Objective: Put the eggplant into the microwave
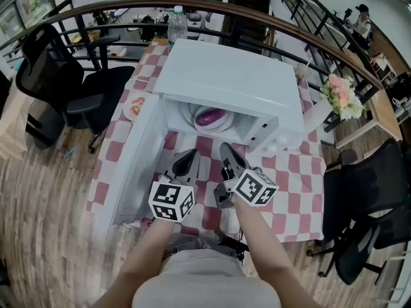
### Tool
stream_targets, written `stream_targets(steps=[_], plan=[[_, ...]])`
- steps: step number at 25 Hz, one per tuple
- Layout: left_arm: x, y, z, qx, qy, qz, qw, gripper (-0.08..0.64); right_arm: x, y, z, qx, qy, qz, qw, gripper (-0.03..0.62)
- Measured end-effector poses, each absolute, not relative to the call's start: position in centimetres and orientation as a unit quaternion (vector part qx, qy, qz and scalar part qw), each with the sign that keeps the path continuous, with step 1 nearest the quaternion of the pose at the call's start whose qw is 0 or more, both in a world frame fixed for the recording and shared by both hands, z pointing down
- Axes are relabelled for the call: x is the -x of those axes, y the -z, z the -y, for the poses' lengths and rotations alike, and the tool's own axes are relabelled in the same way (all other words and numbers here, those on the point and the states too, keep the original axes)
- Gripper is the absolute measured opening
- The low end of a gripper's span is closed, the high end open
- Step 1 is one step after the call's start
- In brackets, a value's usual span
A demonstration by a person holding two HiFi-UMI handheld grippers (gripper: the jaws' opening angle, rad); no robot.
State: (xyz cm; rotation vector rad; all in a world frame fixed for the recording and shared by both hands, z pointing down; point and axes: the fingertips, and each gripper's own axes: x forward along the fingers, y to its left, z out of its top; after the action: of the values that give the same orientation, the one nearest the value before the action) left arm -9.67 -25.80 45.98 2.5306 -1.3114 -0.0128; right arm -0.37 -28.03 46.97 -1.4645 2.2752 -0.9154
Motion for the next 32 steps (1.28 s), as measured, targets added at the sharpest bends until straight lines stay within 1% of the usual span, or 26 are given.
stream_targets(steps=[7, 11, 17, 26, 32], plan=[[8.8, -45.9, 25.4, -0.886, -0.001, 0.444, 0.137, 0.003, 1.0, -45.1, 25.9, 0.524, 0.261, -0.802, 0.116, 0.023], [8.4, -45.9, 25.1, -0.889, -0.003, 0.439, 0.134, 0.003, 1.4, -44.6, 24.8, 0.538, 0.215, -0.81, 0.092, 0.023], [8.3, -45.8, 24.9, -0.889, 0.0, 0.438, 0.133, 0.003, 1.4, -43.9, 23.8, 0.562, 0.153, -0.809, 0.075, 0.023], [7.5, -45.5, 24.6, -0.9, -0.017, 0.424, 0.103, 0.003, 1.1, -43.3, 23.2, 0.592, 0.058, -0.803, 0.036, 0.023], [7.0, -45.0, 24.2, -0.905, -0.02, 0.418, 0.074, 0.003, 1.5, -42.9, 22.4, 0.587, 0.034, -0.808, 0.035, 0.023]])
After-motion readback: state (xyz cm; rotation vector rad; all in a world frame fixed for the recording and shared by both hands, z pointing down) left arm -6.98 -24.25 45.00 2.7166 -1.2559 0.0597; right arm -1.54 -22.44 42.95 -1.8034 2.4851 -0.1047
